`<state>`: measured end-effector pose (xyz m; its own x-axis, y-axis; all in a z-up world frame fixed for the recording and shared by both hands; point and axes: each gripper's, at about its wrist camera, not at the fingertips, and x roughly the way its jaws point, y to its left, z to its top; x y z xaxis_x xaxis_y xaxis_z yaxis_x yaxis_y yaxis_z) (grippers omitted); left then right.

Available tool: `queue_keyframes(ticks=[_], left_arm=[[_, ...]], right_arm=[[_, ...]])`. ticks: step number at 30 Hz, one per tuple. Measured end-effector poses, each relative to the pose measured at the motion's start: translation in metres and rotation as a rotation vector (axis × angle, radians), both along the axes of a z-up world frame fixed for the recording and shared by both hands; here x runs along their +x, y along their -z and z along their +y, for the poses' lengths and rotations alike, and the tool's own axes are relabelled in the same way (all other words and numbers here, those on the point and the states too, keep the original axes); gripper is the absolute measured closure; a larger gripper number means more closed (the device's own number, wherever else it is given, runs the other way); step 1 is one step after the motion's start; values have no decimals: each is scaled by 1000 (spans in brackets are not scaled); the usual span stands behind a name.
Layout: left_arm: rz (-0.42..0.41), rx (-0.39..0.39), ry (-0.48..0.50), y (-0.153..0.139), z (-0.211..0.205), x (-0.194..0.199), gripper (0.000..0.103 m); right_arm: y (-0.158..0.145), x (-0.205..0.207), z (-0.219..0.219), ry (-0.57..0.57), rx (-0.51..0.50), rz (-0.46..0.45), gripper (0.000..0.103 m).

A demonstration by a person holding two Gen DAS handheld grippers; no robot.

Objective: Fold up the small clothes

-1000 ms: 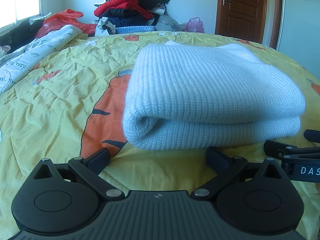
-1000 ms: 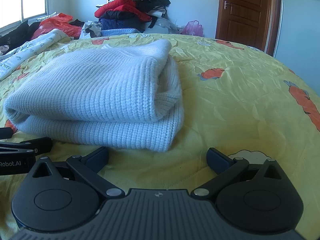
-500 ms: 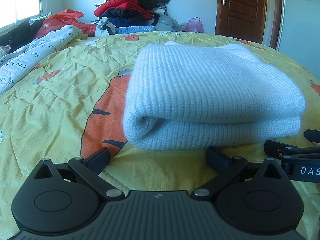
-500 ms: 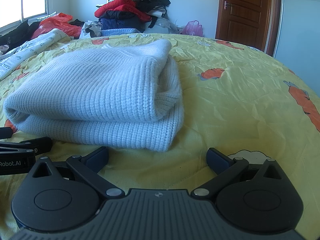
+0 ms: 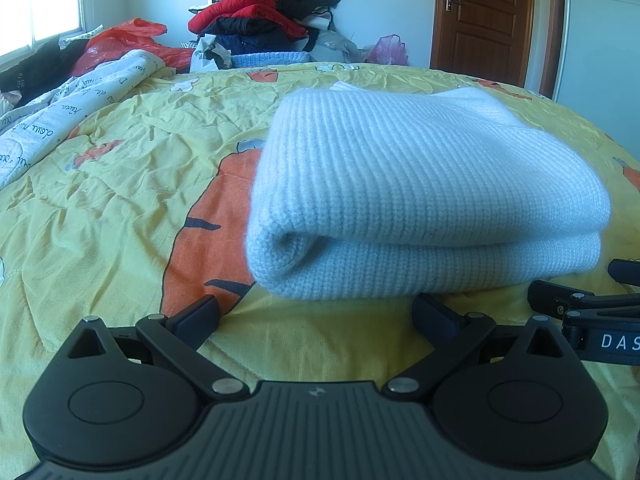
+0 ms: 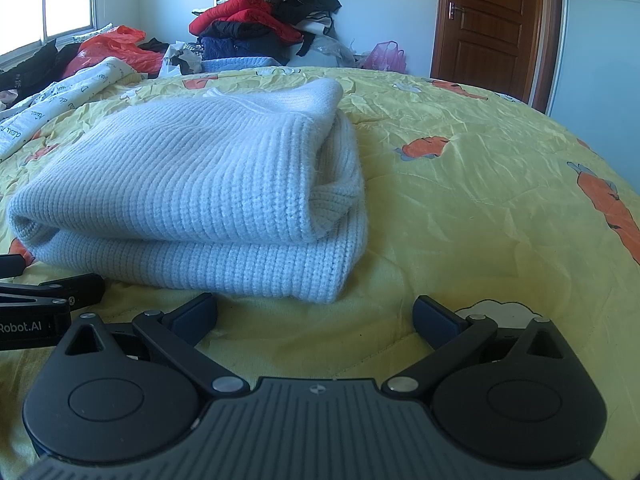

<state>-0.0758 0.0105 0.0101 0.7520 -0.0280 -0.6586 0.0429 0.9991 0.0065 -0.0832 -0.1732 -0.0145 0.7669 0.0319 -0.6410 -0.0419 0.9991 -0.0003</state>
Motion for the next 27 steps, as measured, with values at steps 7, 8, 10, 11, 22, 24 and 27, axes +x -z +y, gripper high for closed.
queue_keyframes(ticks=[7, 8, 10, 11, 22, 24, 27], left_arm=[[0, 0, 0, 0, 0, 0, 0], [0, 0, 0, 0, 0, 0, 0], [1, -1, 1, 0, 0, 0, 0], [1, 0, 0, 0, 0, 0, 0], [4, 0, -4, 0, -1, 0, 0], [11, 1, 1, 1, 0, 2, 0], [37, 4, 12, -2, 2, 6, 0]], right_arm=[[0, 0, 0, 0, 0, 0, 1], [0, 0, 0, 0, -1, 0, 1], [0, 0, 0, 0, -1, 0, 1], [0, 0, 0, 0, 0, 0, 1], [0, 0, 0, 0, -1, -1, 1], [0, 0, 0, 0, -1, 0, 1], [0, -1, 0, 1, -1, 1, 1]])
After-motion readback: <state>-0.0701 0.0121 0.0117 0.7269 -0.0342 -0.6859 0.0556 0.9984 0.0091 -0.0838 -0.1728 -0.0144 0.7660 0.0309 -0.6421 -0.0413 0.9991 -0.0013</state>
